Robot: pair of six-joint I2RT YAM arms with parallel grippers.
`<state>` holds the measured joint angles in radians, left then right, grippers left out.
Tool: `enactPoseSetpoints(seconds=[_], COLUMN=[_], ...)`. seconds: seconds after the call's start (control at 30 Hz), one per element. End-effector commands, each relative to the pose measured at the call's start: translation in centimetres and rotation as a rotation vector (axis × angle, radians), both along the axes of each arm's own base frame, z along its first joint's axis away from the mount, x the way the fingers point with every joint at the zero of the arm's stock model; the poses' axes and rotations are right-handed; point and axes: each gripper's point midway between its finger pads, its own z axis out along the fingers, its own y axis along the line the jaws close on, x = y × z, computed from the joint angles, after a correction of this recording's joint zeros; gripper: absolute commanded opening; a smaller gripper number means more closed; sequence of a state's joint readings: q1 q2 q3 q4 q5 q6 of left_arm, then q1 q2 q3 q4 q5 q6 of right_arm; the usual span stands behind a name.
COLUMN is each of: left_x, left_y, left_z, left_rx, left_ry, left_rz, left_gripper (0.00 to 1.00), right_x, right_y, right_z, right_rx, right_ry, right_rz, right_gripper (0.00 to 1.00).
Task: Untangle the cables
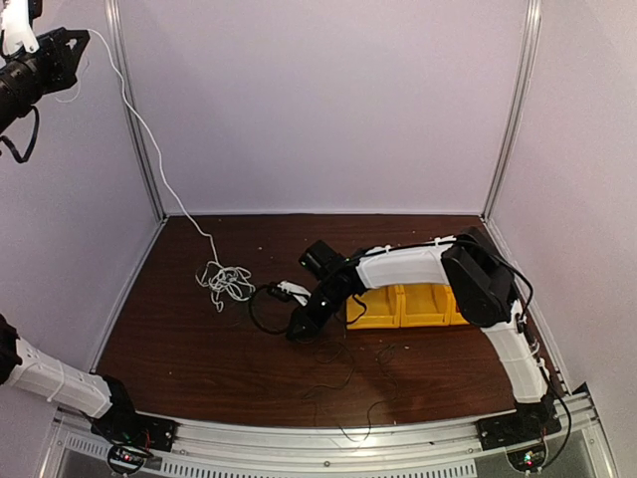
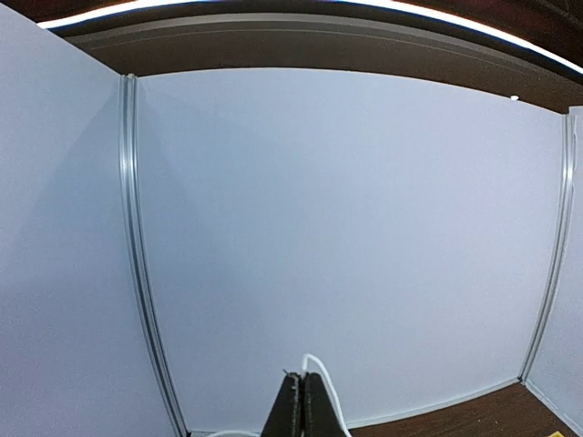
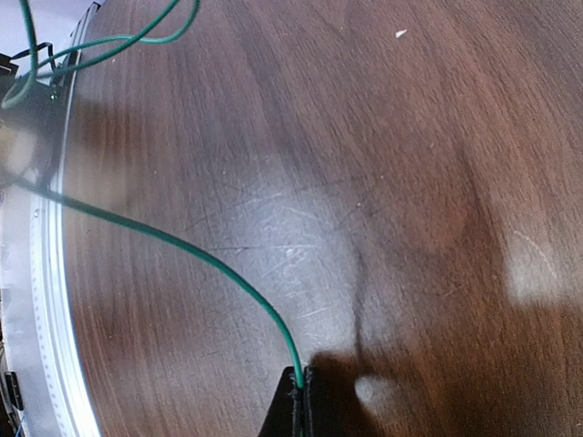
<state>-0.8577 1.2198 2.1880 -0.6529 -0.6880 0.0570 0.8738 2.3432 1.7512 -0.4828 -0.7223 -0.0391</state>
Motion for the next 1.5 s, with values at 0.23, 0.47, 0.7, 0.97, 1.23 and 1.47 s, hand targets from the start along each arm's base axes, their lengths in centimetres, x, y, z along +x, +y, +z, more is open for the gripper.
enactPoseSetpoints(seconds=[0.23, 0.47, 0.7, 0.97, 1.23, 1.47], left_x=[3.3, 3.2, 1.8, 0.6, 0.0, -0.3], left_y=[-7.7, -10.2, -9.9, -10.4, -10.3, -10.2], left_z=[-11.0, -16.9, -12.8, -8.6, -6.9, -6.1], left_rx=[0.034, 0.009, -0.047, -0.075, -0.104, -0.158], left_ry=[0.162, 0.263, 0.195, 0.143, 0.120, 0.122], left_rz=[-0.201, -0.318, -0.377, -0.459, -0.488, -0.507], left_gripper=[0.00, 0.00, 0.00, 0.00, 0.00, 0.00], right_x=[-1.3, -1.9, -2.7, -3.6, -2.4, -3.2], right_y=[-1.9, -0.1, 6.0, 11.6, 14.7, 16.7], right_z=[13.5, 17.0, 14.3, 11.7, 11.1, 11.6], right_rx=[0.186, 0.268, 0.312, 0.351, 0.408, 0.438], right_ry=[-0.276, -0.459, -0.470, -0.496, -0.471, -0.438], right_rz=[0.105, 0.156, 0.227, 0.254, 0.181, 0.112], right_gripper=[0.44, 0.62, 0.66, 0.74, 0.74, 0.91])
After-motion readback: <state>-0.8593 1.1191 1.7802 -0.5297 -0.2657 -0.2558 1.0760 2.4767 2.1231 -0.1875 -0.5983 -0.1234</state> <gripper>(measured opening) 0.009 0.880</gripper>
